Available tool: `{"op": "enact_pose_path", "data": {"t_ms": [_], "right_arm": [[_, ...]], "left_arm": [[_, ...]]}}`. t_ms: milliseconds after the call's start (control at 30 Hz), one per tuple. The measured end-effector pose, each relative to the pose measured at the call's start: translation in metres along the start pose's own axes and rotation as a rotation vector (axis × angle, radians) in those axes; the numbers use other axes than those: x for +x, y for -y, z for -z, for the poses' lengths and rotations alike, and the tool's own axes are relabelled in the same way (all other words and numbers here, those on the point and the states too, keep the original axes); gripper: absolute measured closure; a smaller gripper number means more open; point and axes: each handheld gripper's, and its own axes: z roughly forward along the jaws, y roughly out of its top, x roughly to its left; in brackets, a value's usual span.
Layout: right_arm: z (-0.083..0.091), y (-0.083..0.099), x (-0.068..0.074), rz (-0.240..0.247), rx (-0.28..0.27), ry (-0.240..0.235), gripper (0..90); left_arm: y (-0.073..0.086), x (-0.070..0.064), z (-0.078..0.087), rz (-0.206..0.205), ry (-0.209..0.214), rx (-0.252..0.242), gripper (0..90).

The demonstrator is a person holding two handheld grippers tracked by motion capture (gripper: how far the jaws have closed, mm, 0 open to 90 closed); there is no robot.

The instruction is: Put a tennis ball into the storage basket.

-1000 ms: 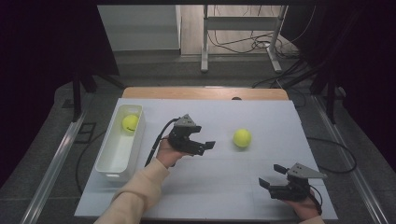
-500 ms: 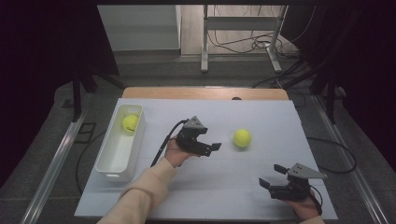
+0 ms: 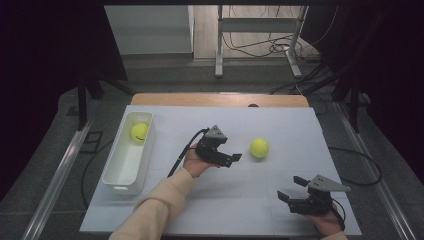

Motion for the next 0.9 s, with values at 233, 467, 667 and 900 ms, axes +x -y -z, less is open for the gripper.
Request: {"op": "enact_pose_path", "data": {"t_ms": [233, 467, 667, 900], "right_arm": [[0.001, 0.000, 0.000, 0.001, 0.000, 0.003, 13.6], [0.001, 0.000, -0.001, 0.001, -0.003, 0.005, 13.7], [0.000, 0.000, 0.000, 0.001, -0.006, 0.000, 13.6], [0.000, 0.000, 0.000, 0.002, -0.007, 0.001, 13.7]], "left_arm": [[0.000, 0.005, -0.012, 0.008, -0.003, 0.012, 15.4], [-0.002, 0.010, -0.021, 0.018, -0.006, 0.014, 15.4], [-0.003, 0.010, -0.026, 0.021, -0.003, 0.011, 15.4], [-0.002, 0.011, -0.036, 0.010, -0.005, 0.029, 15.2]]}}
